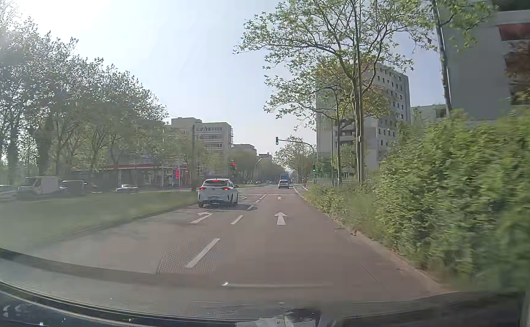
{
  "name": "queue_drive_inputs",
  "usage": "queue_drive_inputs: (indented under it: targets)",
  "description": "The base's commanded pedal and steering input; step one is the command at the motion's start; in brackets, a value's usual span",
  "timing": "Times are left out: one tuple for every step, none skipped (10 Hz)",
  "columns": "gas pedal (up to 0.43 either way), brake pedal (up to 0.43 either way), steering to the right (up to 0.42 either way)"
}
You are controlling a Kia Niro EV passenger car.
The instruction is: Follow the waypoints while adhering to traffic rules and regulations
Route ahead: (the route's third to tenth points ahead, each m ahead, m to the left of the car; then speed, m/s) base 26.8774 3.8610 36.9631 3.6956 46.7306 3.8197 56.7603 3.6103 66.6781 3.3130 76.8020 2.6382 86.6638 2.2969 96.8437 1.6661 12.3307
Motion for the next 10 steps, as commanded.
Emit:
queue_drive_inputs:
  targets:
    - [0.059,0.000,0.003]
    - [0.067,0.000,0.003]
    - [0.067,0.000,0.003]
    - [0.067,0.000,0.003]
    - [0.067,0.000,0.003]
    - [0.067,0.000,0.003]
    - [0.067,0.000,0.003]
    - [0.067,0.000,0.003]
    - [0.067,0.000,0.003]
    - [0.067,0.000,0.003]
